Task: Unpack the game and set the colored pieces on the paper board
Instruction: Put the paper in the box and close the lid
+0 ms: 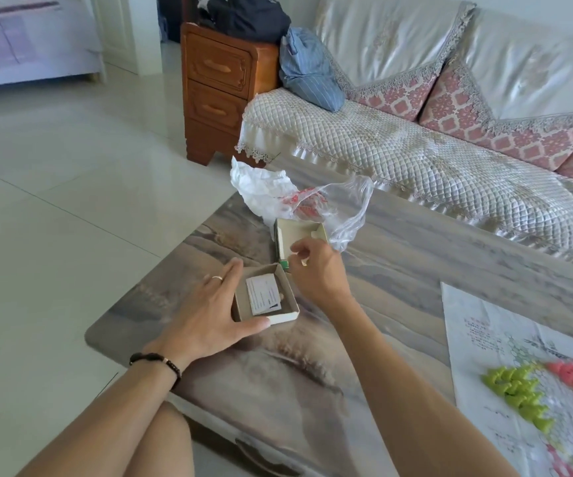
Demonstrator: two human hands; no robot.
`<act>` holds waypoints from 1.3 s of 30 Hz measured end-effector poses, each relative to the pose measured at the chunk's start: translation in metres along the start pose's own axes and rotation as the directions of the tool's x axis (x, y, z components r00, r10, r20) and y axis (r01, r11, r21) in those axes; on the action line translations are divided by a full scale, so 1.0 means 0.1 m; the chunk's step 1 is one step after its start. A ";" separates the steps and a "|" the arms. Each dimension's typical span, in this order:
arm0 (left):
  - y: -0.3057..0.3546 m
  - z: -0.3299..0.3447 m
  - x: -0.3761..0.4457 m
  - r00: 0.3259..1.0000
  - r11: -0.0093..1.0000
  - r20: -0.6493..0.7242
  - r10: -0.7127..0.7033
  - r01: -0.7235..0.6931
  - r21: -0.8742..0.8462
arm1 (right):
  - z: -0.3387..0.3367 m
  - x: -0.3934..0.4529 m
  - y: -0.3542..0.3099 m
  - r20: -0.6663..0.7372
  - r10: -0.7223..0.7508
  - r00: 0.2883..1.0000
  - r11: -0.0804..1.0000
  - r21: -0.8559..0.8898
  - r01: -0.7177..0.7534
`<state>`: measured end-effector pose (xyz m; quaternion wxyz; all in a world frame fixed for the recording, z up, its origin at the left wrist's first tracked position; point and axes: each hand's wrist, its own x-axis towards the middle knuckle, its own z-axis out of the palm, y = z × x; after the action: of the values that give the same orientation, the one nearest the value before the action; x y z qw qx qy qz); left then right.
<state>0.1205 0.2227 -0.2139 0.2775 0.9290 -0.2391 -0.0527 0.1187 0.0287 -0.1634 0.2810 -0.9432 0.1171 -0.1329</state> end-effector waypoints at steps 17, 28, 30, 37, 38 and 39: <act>0.76 0.41 0.08 0.938 0.954 0.181 0.297 -0.285 -0.089 | -0.79 -0.43 0.87 -0.037 0.006 0.999 1.000 -0.026 -0.007; 1.43 0.31 0.32 0.932 0.867 -0.050 0.360 -0.354 -0.351 | -1.53 -0.63 0.83 0.050 0.101 0.994 0.859 0.500 -0.113; 1.52 0.26 0.29 0.955 0.838 -0.047 0.293 -0.280 -0.468 | -1.58 -0.63 0.88 0.119 0.131 0.984 0.716 0.675 -0.177; 1.47 0.37 0.15 0.989 0.928 -0.011 -0.144 0.131 -0.349 | -1.12 -0.74 1.01 0.352 0.260 0.899 0.701 0.571 -0.427; 1.43 0.40 0.17 0.988 0.964 -0.021 -0.154 0.146 -0.224 | -1.05 -0.72 0.99 0.337 0.280 0.899 0.728 0.536 -0.428; 1.38 0.43 0.19 0.988 0.980 -0.025 -0.155 0.150 -0.129 | -1.00 -0.69 0.98 0.321 0.296 0.900 0.754 0.500 -0.427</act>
<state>0.0701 0.0914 -0.1745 0.3352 0.9259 -0.1584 -0.0726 0.0076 -0.0802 -0.1502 0.5759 -0.7868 0.2218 0.0022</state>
